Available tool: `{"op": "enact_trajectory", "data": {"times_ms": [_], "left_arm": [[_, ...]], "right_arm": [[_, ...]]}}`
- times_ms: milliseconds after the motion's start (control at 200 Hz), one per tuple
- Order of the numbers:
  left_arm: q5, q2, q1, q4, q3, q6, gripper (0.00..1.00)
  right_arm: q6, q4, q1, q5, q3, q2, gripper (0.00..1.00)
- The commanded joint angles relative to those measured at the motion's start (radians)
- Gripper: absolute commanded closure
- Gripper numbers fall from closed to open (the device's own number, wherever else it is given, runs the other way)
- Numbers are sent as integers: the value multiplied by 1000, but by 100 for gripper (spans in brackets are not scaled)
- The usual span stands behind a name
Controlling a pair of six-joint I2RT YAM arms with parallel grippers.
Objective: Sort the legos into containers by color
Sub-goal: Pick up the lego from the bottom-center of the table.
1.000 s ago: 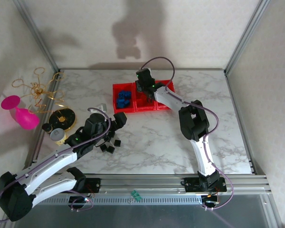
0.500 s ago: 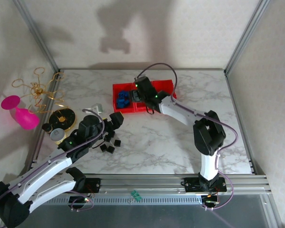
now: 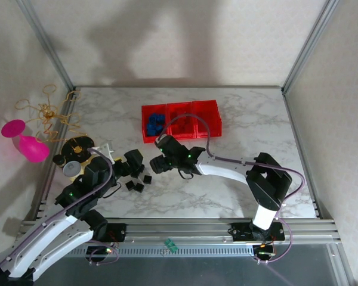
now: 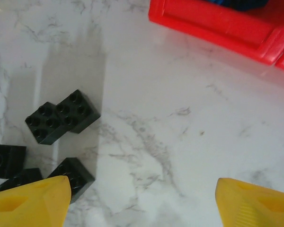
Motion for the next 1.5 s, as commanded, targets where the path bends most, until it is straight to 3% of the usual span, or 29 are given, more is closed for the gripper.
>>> {"op": "enact_trajectory", "data": {"times_ms": [0, 210, 526, 871, 1362, 1492], "left_arm": [[-44, -36, 10, -89, -22, -28, 0], [-50, -90, 10, -119, -28, -60, 0], [-76, -132, 10, -156, -18, -85, 0], [-76, -131, 10, -147, -24, -87, 0], [-71, -137, 10, -142, -24, -87, 0], [-63, -135, 10, -126, -24, -81, 0]], "right_arm": [[151, 8, 58, 39, -2, 22, 19], [340, 3, 152, 103, 82, 148, 17], [425, -34, 179, 193, 174, 283, 17], [447, -122, 188, 274, 147, 280, 33], [396, -115, 189, 258, 133, 244, 66], [383, -113, 185, 270, 118, 190, 69]]}}
